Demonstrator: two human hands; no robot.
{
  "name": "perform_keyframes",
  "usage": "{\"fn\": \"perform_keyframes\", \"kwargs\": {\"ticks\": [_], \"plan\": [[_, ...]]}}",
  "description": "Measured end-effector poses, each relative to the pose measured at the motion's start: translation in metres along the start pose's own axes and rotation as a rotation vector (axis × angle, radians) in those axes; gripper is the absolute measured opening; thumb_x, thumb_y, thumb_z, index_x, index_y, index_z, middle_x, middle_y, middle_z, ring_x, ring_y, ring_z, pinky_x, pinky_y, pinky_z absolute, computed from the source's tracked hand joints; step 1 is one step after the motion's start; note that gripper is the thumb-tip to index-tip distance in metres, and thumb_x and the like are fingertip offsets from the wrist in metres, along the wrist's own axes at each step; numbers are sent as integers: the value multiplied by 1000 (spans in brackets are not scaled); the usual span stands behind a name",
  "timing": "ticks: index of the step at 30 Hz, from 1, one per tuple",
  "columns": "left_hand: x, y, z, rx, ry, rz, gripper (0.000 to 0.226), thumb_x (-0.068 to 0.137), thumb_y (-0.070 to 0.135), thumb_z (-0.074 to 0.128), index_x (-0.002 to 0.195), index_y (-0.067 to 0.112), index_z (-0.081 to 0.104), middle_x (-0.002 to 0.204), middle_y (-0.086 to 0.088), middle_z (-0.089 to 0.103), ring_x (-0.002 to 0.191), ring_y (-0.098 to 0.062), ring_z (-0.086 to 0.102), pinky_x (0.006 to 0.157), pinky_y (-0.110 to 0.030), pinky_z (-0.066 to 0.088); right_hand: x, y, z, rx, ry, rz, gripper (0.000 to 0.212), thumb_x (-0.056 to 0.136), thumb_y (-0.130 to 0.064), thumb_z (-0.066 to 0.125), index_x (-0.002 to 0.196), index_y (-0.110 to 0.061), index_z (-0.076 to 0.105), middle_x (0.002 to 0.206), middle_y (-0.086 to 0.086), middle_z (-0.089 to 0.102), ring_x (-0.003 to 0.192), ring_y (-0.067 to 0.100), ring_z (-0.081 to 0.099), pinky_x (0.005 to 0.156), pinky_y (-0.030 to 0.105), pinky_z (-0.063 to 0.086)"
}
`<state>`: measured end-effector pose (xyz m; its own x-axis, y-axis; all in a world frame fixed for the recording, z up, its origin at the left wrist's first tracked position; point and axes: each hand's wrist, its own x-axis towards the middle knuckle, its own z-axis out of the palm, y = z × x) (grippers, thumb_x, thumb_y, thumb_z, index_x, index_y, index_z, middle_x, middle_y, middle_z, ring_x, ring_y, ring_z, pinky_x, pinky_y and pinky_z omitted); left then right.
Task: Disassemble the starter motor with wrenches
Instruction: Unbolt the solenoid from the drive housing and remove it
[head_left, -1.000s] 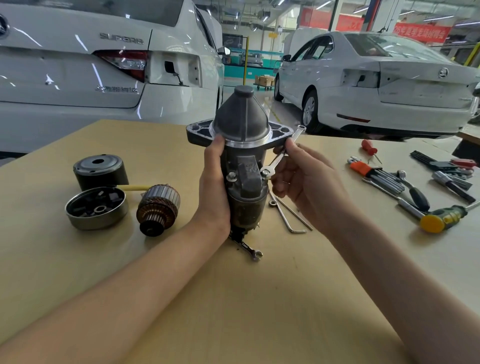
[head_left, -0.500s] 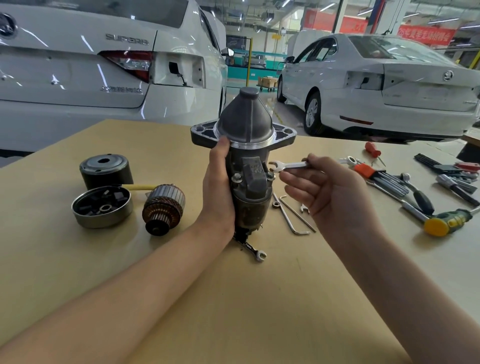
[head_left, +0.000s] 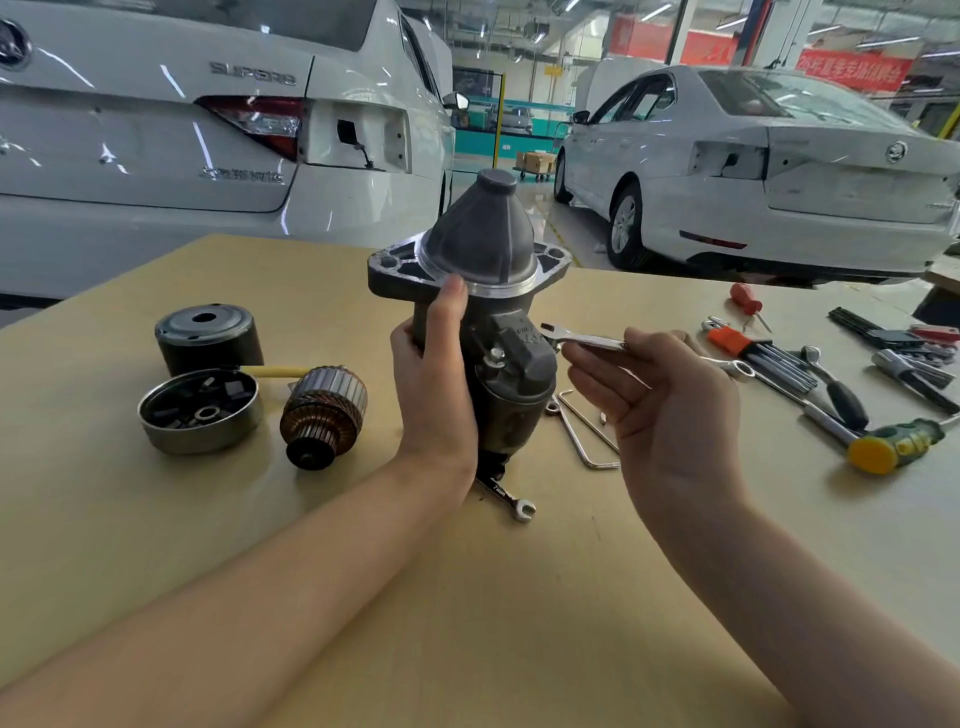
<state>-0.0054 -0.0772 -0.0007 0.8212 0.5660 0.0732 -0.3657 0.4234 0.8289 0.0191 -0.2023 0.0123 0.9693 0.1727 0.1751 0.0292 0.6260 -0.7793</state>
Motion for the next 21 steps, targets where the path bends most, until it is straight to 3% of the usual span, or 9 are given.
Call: {"fn": "perform_keyframes", "kwargs": {"ticks": [8, 11, 17, 21], "plan": [[4, -2, -2, -24, 69, 41, 96, 55, 64, 68, 132, 8, 52, 121, -13, 67, 109, -24, 67, 97, -43, 53, -5, 0, 3, -41, 54, -42, 23, 89, 3, 54, 73, -11, 43, 63, 9, 69, 71, 29, 74, 57, 25, 56], [6, -2, -1, -63, 106, 35, 85, 64, 58, 67, 131, 8, 52, 121, -10, 68, 107, -22, 68, 96, -42, 54, -7, 5, 5, -80, 66, -7, 14, 91, -3, 53, 79, -7, 49, 74, 17, 73, 73, 30, 73, 60, 27, 57], [6, -3, 0, -61, 179, 23, 75, 62, 57, 70, 122, 16, 51, 109, 0, 70, 93, -10, 71, 79, -28, 59, -8, 7, 8, 13, 50, 49, 10, 96, -6, 47, 86, -7, 49, 82, 21, 73, 78, 29, 74, 62, 29, 58], [4, -1, 0, -24, 158, -10, 83, 55, 62, 70, 123, 17, 56, 110, 1, 72, 98, -13, 70, 91, -36, 56, -5, 8, 6, -107, 107, 63, 7, 97, -13, 48, 98, -11, 54, 87, 13, 75, 77, 20, 73, 60, 28, 54]]}}
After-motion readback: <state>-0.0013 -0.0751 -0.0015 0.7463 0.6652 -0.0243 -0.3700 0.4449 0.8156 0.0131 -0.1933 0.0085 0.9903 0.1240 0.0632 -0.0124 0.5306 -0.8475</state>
